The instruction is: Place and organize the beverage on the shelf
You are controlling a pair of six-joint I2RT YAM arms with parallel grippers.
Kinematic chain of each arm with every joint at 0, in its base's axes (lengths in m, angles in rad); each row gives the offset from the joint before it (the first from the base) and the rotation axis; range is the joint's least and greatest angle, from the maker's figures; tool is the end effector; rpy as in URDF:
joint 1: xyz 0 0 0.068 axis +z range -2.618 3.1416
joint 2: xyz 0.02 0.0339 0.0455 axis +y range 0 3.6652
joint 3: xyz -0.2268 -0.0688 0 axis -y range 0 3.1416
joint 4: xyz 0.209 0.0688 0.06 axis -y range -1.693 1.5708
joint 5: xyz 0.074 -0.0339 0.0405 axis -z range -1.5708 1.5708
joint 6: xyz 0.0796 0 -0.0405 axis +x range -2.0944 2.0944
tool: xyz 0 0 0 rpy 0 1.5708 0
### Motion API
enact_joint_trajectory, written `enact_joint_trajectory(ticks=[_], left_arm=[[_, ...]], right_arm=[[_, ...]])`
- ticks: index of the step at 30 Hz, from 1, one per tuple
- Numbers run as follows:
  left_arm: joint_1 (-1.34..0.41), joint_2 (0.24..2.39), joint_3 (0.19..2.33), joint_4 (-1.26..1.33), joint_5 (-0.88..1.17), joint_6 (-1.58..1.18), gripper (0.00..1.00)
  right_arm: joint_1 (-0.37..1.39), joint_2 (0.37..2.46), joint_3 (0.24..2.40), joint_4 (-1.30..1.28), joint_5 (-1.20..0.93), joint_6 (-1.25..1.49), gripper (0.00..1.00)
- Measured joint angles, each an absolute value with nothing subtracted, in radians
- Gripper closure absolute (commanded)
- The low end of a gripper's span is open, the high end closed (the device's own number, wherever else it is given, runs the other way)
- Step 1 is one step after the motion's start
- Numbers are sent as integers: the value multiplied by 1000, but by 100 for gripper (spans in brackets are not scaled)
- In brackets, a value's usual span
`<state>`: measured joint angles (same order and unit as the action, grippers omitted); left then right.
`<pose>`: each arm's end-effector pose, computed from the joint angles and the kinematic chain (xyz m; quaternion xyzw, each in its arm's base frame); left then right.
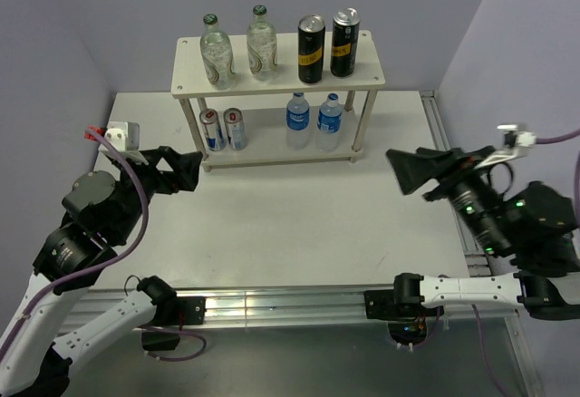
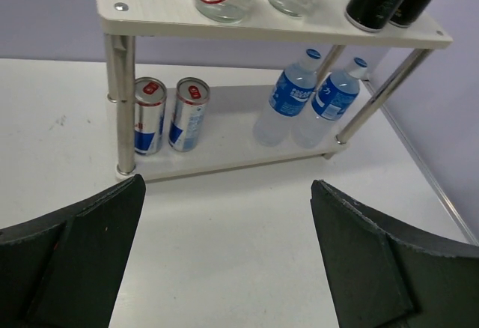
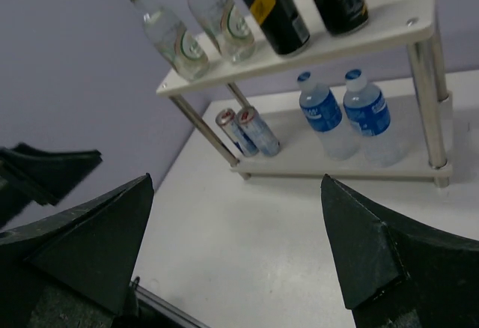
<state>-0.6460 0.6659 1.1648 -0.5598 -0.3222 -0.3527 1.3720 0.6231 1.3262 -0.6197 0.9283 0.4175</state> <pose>0.1315 -0.0676 0.3972 -0.0037 0.7272 -0.2213 0.6497 0.0778 0.0636 0.4369 0.0146 0.6891 0.3237 0.6482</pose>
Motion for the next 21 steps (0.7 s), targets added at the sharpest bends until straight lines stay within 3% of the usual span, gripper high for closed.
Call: enact_joint_trajectory(ticks=[4, 12, 21], left_arm=[[-646, 675, 1161, -563, -375, -335, 1], [-645, 699, 1085, -558, -434, -323, 1], [-626, 686, 1076, -557, -463, -317, 1]], right_arm=[[1372, 613, 1455, -680, 952, 375, 0], [1372, 577, 1446, -840, 984, 369, 0], [1372, 543, 1421, -852, 995, 346, 0]])
